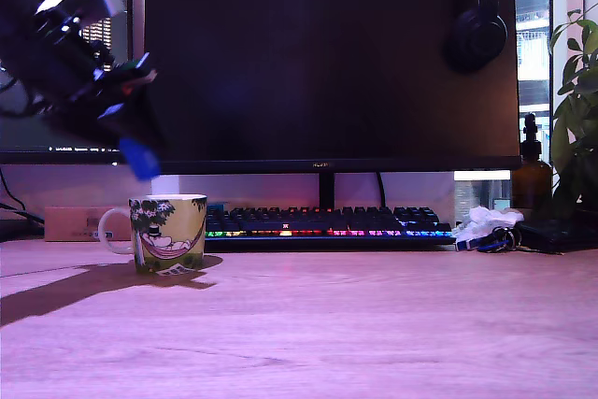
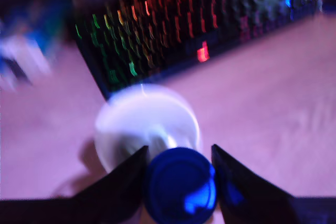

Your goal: Pick up the coffee capsules on the table and drop them inside the coffee cup

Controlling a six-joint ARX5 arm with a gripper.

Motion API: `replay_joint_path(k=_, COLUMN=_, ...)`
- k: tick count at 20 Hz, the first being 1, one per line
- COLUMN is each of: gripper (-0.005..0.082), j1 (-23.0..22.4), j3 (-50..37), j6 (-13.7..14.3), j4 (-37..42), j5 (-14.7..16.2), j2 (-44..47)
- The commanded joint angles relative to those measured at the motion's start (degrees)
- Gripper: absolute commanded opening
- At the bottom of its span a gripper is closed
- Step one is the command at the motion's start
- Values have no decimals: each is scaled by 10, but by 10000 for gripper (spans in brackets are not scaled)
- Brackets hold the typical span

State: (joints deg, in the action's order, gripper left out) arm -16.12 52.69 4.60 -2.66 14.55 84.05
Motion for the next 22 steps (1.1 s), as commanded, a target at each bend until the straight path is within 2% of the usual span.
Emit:
replay_joint_path(k=1, gripper=253, j1=1, j3=-5, j6=-3, j4=25, j5=-6, j2=-7)
replay_joint_path(k=11, gripper=253, j1=2, j3=-4, j6=-17, j4=92, j5=-7, j2=74)
replay_joint_path(k=22, gripper=253, j1=2, j3=-3, j6=-16, j4=129, j5=-15, j2=85)
